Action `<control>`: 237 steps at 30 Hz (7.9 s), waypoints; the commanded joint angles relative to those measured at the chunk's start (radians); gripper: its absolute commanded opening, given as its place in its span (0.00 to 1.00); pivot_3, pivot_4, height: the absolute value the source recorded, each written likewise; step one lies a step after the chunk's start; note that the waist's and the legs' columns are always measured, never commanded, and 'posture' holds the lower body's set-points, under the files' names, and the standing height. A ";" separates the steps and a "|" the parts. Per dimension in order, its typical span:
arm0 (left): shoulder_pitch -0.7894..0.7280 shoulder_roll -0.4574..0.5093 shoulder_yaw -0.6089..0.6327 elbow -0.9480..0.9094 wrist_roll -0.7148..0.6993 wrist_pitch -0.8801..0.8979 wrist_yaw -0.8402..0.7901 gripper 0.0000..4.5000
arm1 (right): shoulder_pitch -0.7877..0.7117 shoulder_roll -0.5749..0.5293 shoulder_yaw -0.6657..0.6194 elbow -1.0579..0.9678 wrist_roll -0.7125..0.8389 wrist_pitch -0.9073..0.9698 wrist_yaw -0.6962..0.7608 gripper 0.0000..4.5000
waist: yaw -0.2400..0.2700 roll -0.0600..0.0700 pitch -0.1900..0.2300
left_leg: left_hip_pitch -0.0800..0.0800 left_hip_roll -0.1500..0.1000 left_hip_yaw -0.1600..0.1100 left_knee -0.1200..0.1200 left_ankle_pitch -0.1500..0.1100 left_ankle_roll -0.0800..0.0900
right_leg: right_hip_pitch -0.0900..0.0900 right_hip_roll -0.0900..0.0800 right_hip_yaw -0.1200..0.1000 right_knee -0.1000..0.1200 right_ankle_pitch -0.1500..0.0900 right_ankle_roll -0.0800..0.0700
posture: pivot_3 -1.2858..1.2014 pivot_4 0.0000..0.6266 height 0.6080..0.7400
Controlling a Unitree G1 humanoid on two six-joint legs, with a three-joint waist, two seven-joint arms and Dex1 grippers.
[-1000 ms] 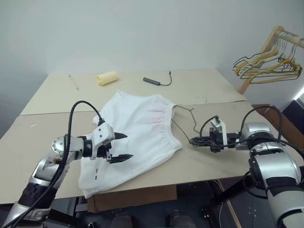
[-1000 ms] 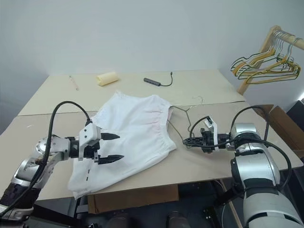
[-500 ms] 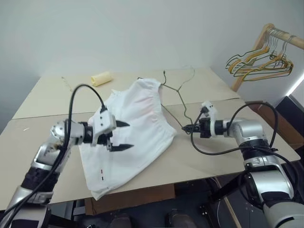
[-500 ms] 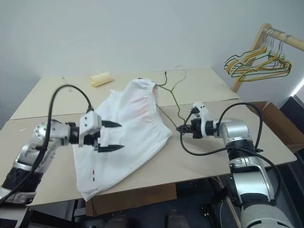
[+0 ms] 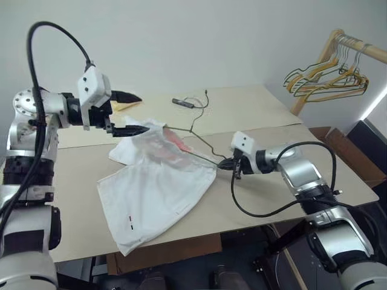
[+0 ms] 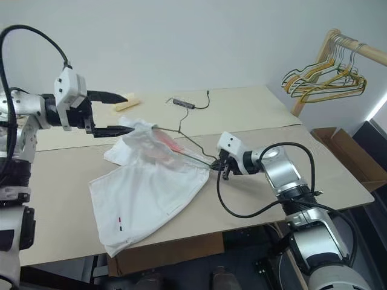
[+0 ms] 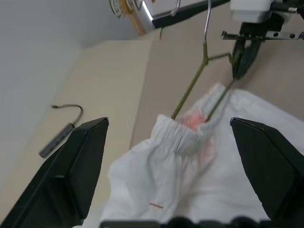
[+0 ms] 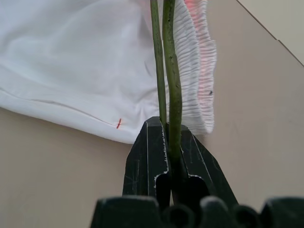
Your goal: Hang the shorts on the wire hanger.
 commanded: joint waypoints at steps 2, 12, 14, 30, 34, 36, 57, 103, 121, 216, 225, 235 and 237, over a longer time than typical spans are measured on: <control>-0.114 0.019 -0.085 0.159 0.062 -0.125 -0.155 0.99 | -0.044 0.021 0.009 -0.067 0.002 -0.011 0.017 0.00 | 0.001 0.000 0.000 | -0.001 0.000 0.000 0.000 0.000 0.000 | -0.001 0.000 0.000 0.000 0.000 0.000 | 0.54 0.00 1.00; -0.197 0.007 -0.254 0.336 0.093 -0.248 -0.164 0.99 | -0.040 0.007 0.033 -0.142 -0.012 0.030 0.053 0.00 | 0.002 0.000 0.000 | -0.004 0.000 0.000 0.001 0.000 0.000 | -0.003 0.000 0.000 0.000 0.000 0.000 | 0.53 0.00 1.00; -0.200 -0.003 -0.266 0.355 0.095 -0.253 -0.164 0.99 | -0.037 0.003 0.030 -0.153 -0.007 0.036 0.065 0.00 | 0.002 0.000 0.000 | -0.004 0.000 0.000 0.001 0.000 0.000 | -0.003 0.000 0.000 0.000 0.000 0.000 | 0.53 0.00 1.00; -0.201 -0.038 -0.294 0.407 0.047 -0.251 -0.164 0.06 | -0.023 0.001 0.044 -0.185 -0.024 0.067 0.064 0.00 | -0.001 0.000 0.000 | -0.004 0.000 0.000 0.002 0.000 0.000 | -0.003 0.000 0.000 0.001 0.000 -0.001 | 0.52 0.00 1.00; -0.195 -0.037 -0.300 0.399 0.030 -0.248 -0.164 0.00 | -0.010 0.003 0.050 -0.176 -0.054 0.008 0.036 0.00 | -0.001 0.000 0.000 | -0.005 0.000 0.000 0.002 0.000 0.000 | -0.004 0.000 0.000 0.001 0.000 0.000 | 0.52 0.00 1.00; -0.194 -0.040 -0.283 0.402 0.046 -0.265 -0.164 0.00 | 0.002 0.003 0.050 -0.171 -0.079 -0.068 0.006 0.00 | -0.001 0.000 0.000 | -0.005 0.000 0.000 0.002 0.000 0.000 | -0.004 0.000 0.000 0.000 0.000 0.000 | 0.52 0.00 1.00; -0.174 -0.047 -0.123 0.460 0.125 -0.327 -0.149 0.00 | 0.093 -0.070 -0.346 -0.163 0.186 0.256 -0.100 0.99 | -0.002 0.000 0.000 | -0.005 0.000 0.000 0.002 0.000 0.000 | -0.003 -0.001 -0.001 0.000 0.002 -0.003 | 0.51 0.00 1.00; -0.042 0.079 -0.158 0.263 -0.038 -0.192 -0.164 0.00 | 0.066 0.052 -0.320 0.031 0.299 0.335 -0.201 0.01 | -0.003 0.000 0.000 | -0.004 0.000 -0.001 0.002 -0.001 0.001 | -0.003 0.000 -0.001 0.002 0.003 -0.005 | 0.52 0.00 1.00; -0.071 -0.004 -0.143 0.361 0.195 -0.349 -0.011 0.00 | -0.022 -0.129 -0.079 -0.287 0.090 0.180 -0.140 0.01 | -0.005 0.000 0.000 | -0.004 0.000 -0.001 0.003 -0.001 0.001 | -0.003 0.000 0.000 0.002 0.000 -0.001 | 0.52 0.00 1.00; 0.229 -0.244 0.326 -0.341 -0.345 0.051 0.350 1.00 | -0.040 -0.119 -0.460 -0.233 0.024 0.872 -0.611 0.00 | -0.045 0.000 0.000 | -0.005 0.000 -0.001 0.004 -0.001 0.001 | -0.003 -0.002 -0.001 0.002 0.003 -0.006 | 0.47 0.00 1.00; 0.287 -0.269 0.285 -0.447 -0.359 0.106 0.374 1.00 | -0.143 -0.143 -0.609 -0.103 -0.108 0.998 -0.930 0.00 | -0.086 0.000 0.000 | -0.001 -0.001 -0.001 0.003 -0.001 0.001 | 0.000 -0.001 0.001 0.002 0.003 -0.005 | 0.46 0.00 1.00; 0.262 -0.261 0.300 -0.421 -0.365 0.081 0.355 1.00 | -0.269 -0.040 -0.860 -0.068 -0.206 0.901 -1.291 0.00 | -0.142 0.001 0.000 | 0.000 -0.001 -0.002 0.002 -0.001 0.001 | 0.000 -0.001 0.003 0.001 0.000 0.001 | 0.46 0.00 1.00; 0.265 -0.273 0.304 -0.427 -0.371 0.076 0.365 1.00 | -0.283 -0.017 -0.891 -0.065 -0.216 0.866 -1.349 0.00 | -0.146 0.001 0.000 | 0.000 -0.001 -0.002 0.001 -0.001 0.001 | 0.001 -0.001 0.004 0.001 0.000 0.002 | 0.46 0.00 1.00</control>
